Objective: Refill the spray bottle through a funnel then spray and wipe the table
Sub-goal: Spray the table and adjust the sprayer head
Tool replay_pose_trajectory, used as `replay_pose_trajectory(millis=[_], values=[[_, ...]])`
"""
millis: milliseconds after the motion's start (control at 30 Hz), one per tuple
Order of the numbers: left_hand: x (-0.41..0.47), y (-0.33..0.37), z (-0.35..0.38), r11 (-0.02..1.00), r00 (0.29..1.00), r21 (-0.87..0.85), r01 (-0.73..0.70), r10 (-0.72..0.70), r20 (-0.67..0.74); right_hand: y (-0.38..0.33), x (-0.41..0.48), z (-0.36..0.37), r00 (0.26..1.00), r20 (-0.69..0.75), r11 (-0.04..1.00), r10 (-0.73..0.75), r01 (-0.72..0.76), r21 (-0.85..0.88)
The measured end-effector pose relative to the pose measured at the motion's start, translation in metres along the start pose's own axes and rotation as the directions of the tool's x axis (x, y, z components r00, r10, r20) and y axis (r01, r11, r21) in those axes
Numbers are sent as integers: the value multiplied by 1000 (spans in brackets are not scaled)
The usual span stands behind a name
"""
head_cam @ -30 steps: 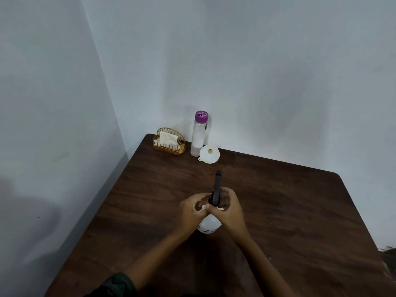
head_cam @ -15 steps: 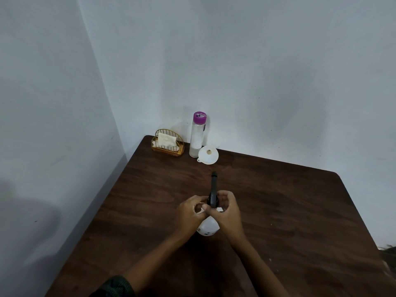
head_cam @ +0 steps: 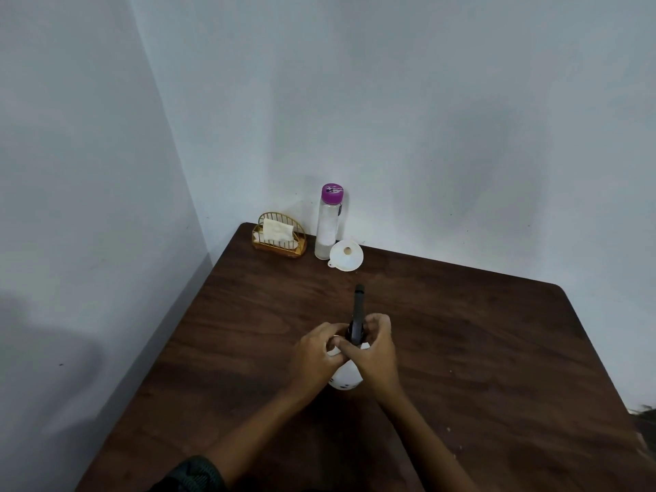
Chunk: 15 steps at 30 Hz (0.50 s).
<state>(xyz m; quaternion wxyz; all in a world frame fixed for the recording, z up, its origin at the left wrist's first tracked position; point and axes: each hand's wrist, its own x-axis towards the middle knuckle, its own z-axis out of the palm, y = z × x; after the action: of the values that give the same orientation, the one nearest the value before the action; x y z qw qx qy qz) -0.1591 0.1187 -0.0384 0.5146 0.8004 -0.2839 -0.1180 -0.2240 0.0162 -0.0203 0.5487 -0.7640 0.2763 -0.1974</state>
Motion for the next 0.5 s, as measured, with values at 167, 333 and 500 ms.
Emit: replay_pose_trajectory(millis=[167, 333, 500], values=[[0, -3, 1, 1000, 1000, 17, 18, -18, -18, 6, -6, -12, 998, 15, 998, -60, 59, 33], [-2, -2, 3, 1000, 1000, 23, 4, -4, -12, -2, -3, -4, 1000, -21, 999, -11, 10, -31], [-1, -1, 2, 1000, 1000, 15, 4, -4, -2, 0, 0, -4, 999, 39, 1000, 3, -3, 2]])
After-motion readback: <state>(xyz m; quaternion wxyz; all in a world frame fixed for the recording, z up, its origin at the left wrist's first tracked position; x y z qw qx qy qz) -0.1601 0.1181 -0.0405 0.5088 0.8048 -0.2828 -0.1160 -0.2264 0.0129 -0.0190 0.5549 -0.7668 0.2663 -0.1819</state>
